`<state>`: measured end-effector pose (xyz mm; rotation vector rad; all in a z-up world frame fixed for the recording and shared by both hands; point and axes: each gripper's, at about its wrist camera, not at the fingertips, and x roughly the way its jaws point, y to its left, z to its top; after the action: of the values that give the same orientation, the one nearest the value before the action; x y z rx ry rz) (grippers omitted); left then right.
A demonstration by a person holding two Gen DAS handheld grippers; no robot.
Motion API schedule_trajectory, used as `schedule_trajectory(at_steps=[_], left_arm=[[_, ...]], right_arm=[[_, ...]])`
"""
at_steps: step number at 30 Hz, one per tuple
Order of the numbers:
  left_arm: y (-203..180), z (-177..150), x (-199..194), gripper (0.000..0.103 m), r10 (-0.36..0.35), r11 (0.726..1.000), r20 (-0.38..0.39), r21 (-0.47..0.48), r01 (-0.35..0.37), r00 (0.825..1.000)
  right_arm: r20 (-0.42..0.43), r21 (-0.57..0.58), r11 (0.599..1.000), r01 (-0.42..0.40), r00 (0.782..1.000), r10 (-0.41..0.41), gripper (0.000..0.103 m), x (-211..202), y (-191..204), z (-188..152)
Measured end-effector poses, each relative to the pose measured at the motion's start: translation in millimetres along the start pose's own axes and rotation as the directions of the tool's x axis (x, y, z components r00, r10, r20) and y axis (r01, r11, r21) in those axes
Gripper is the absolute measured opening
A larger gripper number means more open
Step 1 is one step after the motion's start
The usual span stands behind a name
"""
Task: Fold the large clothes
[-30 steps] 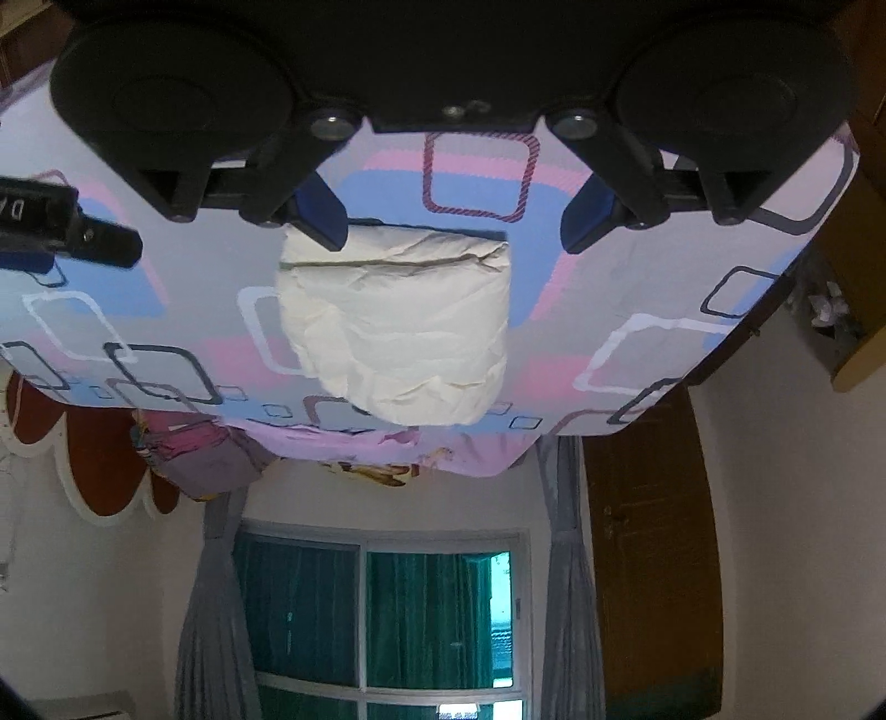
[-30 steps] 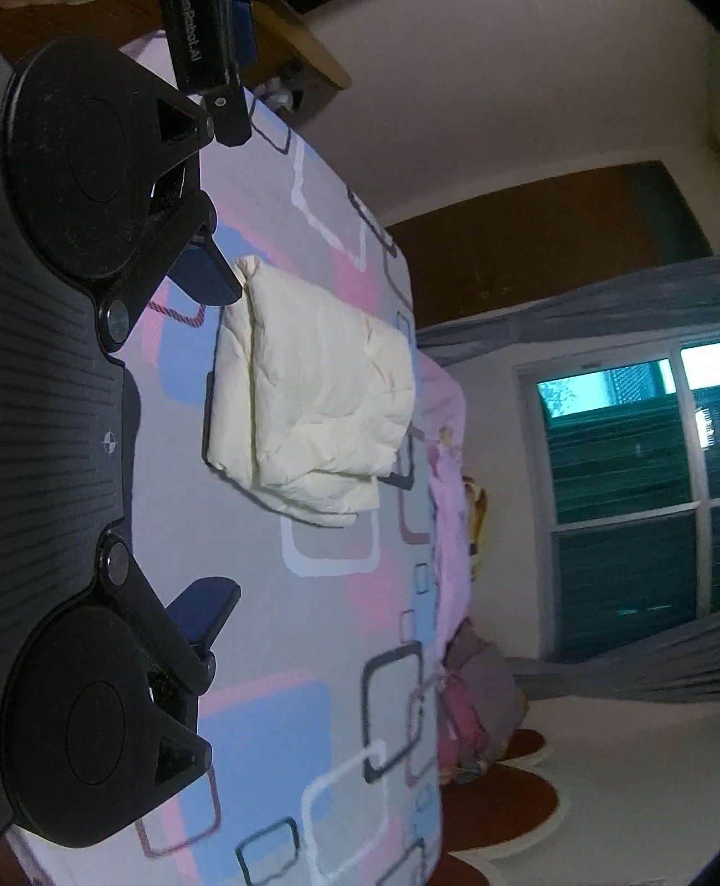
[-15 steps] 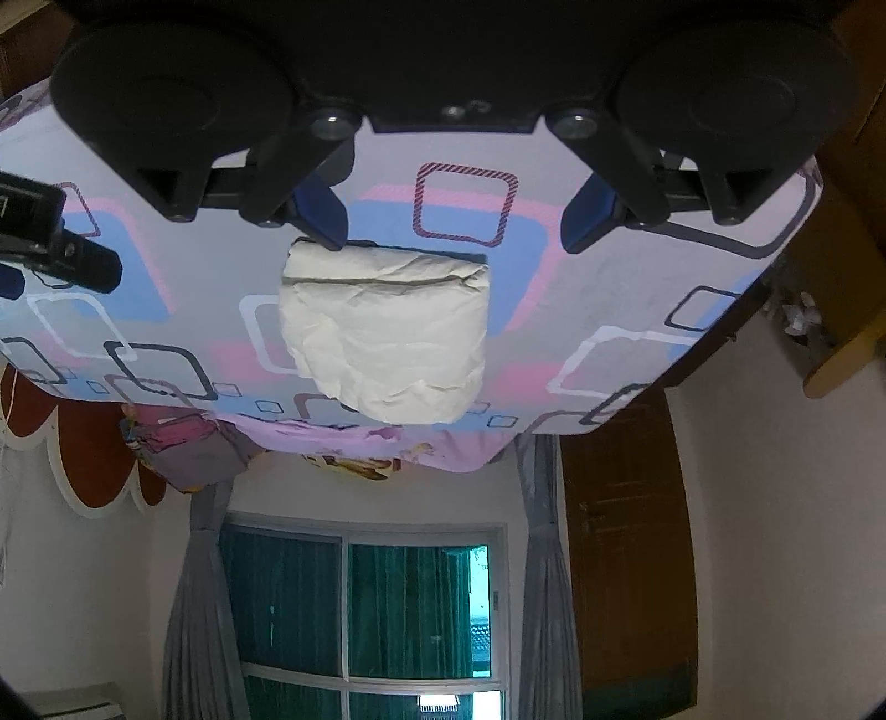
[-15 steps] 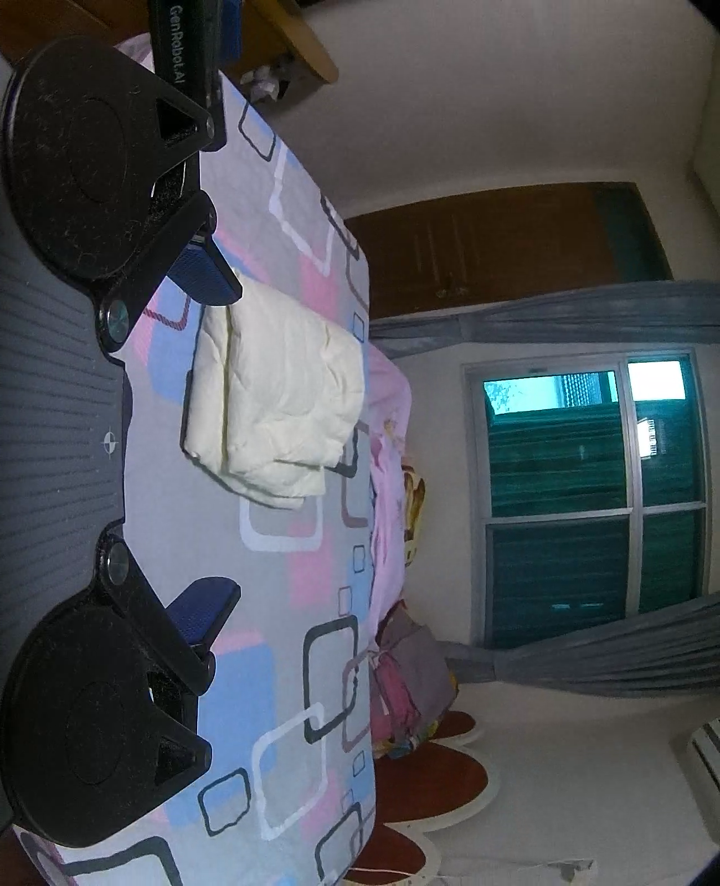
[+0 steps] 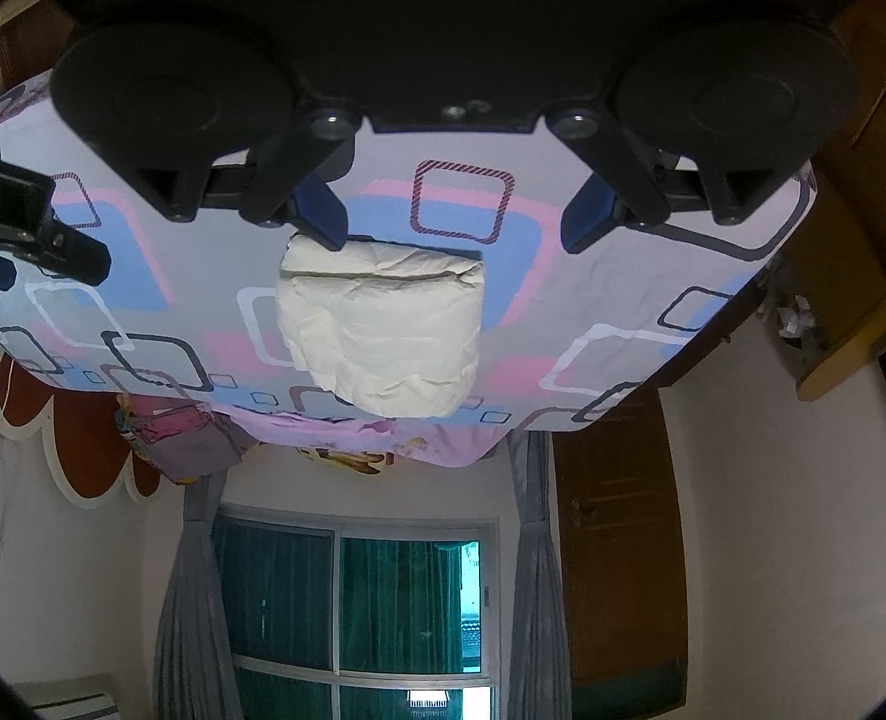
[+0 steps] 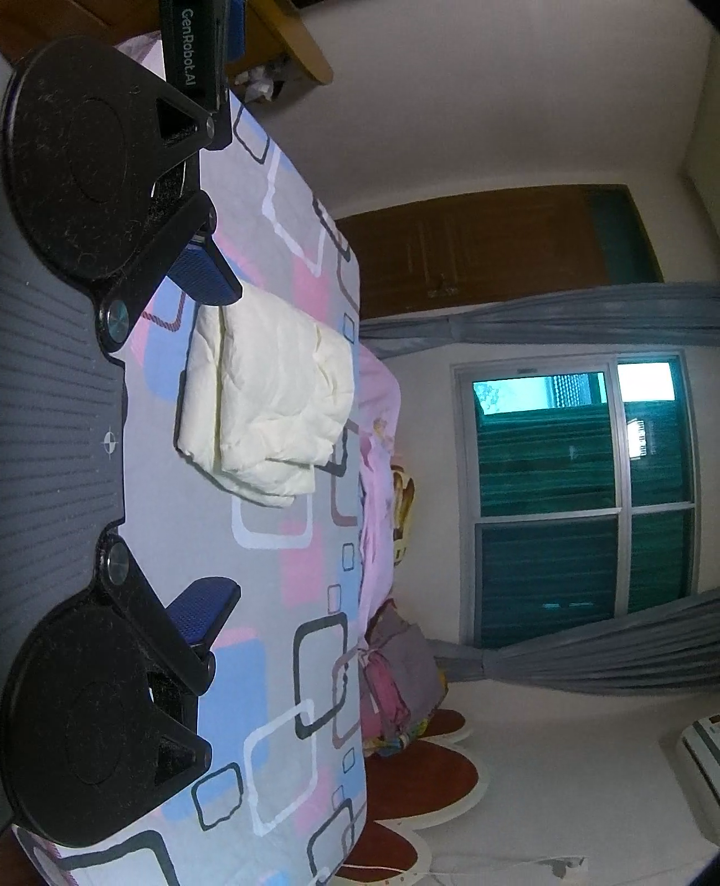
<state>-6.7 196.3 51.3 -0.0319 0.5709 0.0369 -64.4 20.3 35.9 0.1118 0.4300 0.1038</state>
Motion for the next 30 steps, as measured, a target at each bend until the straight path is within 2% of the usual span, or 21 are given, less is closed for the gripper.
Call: schedule_trajectory(at_steps=[30], left_arm=[[1.9, 4.5, 8.7, 0.084, 0.009, 1.0, -0.027, -0.01, -0.009, 1.0]], right_arm=[[-0.021, 0.001, 1.0, -0.015, 1.0, 0.015, 0.103, 17.4, 10.1, 1.5]])
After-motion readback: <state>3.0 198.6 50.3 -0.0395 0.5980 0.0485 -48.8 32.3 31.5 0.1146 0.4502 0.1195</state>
